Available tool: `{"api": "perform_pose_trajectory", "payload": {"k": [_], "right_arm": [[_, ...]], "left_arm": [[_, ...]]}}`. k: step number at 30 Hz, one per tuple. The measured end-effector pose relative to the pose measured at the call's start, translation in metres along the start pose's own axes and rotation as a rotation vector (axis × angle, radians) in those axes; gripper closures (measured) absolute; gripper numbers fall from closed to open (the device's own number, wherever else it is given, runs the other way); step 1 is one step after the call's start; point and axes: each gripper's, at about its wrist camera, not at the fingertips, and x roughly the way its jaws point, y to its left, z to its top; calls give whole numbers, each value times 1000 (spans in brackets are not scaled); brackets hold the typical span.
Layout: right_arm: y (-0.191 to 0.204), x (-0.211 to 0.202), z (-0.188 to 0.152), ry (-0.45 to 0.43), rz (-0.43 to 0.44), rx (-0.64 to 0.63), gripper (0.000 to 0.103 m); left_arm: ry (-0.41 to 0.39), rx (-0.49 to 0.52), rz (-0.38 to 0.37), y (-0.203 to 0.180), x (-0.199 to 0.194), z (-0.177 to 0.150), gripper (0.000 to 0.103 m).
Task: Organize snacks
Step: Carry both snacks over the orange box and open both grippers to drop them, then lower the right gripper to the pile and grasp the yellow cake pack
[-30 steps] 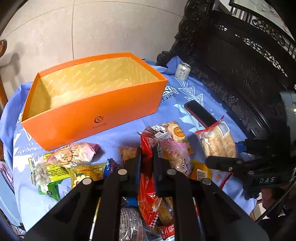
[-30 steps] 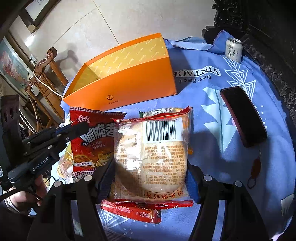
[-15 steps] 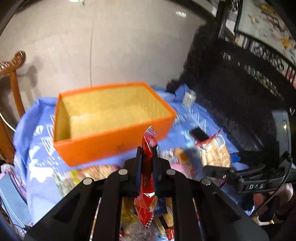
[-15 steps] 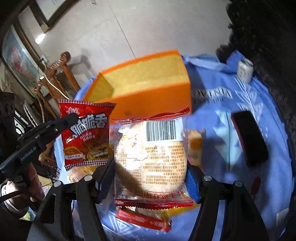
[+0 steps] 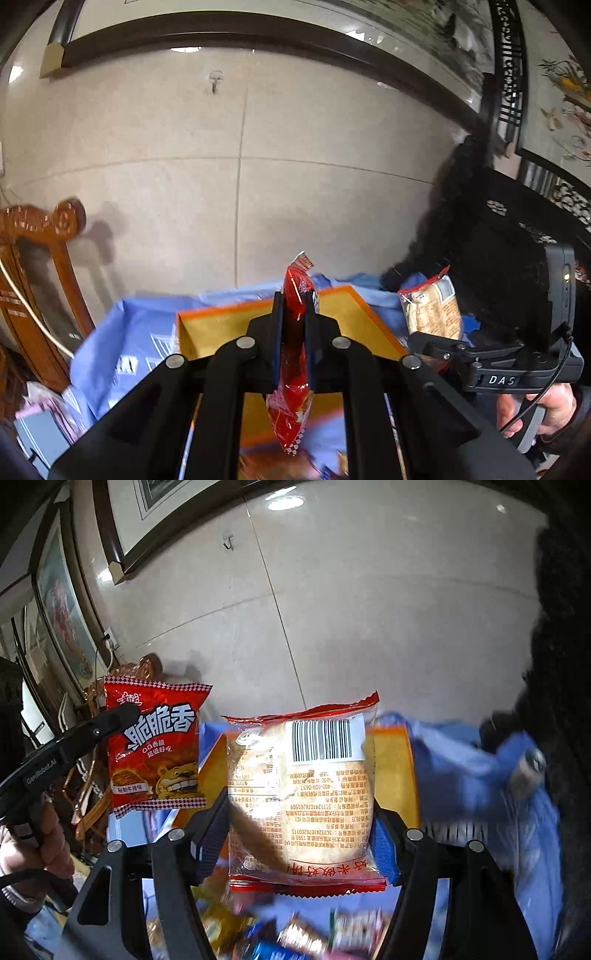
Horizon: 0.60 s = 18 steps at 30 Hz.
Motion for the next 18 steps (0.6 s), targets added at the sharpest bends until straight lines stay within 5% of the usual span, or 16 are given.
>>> {"api": "perform_pose_trajectory", "payload": {"k": [1, 2, 3, 4, 5, 9, 18], "right_arm": [[-1, 6, 5, -2, -3, -4, 34], [-2, 14, 10, 0, -17, -6, 29], [-3, 20, 15, 14, -53, -4, 21], [-3, 21, 17, 19, -76, 3, 11], [-3, 19, 20, 15, -84, 13, 9], [-2, -3, -1, 10, -82, 6, 9], [-7, -26, -99, 197, -87, 43, 9]], "left_arm": [[6, -4, 10, 4, 7, 4, 91], [6, -28, 19, 10, 15, 10, 72], [15, -44, 26, 14, 20, 13, 48], [30, -73, 69, 19, 25, 16, 5], [19, -107, 115, 25, 24, 18, 4], [-19, -132, 99, 39, 8, 11, 4], [133, -143, 126, 48, -18, -65, 4]]}}
